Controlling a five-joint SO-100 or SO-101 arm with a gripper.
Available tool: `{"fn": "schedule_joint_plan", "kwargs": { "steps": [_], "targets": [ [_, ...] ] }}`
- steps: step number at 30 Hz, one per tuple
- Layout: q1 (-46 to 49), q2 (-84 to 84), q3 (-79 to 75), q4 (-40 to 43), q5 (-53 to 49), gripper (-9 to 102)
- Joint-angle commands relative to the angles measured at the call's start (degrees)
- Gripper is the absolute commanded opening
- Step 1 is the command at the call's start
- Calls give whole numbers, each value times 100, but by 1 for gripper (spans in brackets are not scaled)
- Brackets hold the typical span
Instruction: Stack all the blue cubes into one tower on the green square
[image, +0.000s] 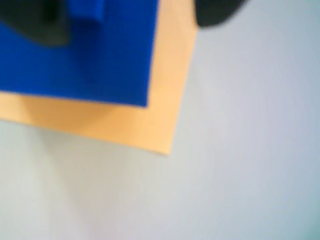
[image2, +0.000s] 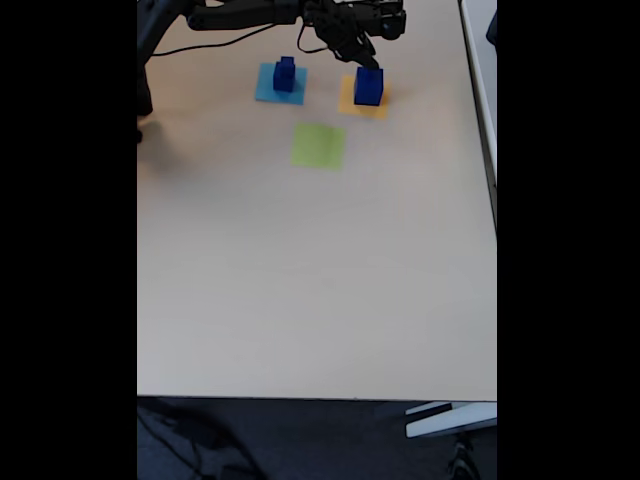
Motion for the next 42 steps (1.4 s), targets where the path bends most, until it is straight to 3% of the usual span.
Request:
{"fn": "schedule_joint_plan", "kwargs": {
  "steps": [1, 34, 42],
  "targets": [
    [88, 176, -26, -114, 44, 12],
    [132, 202, 448, -97, 97, 11],
    [141, 211, 448, -105, 97, 7]
  ]
}}
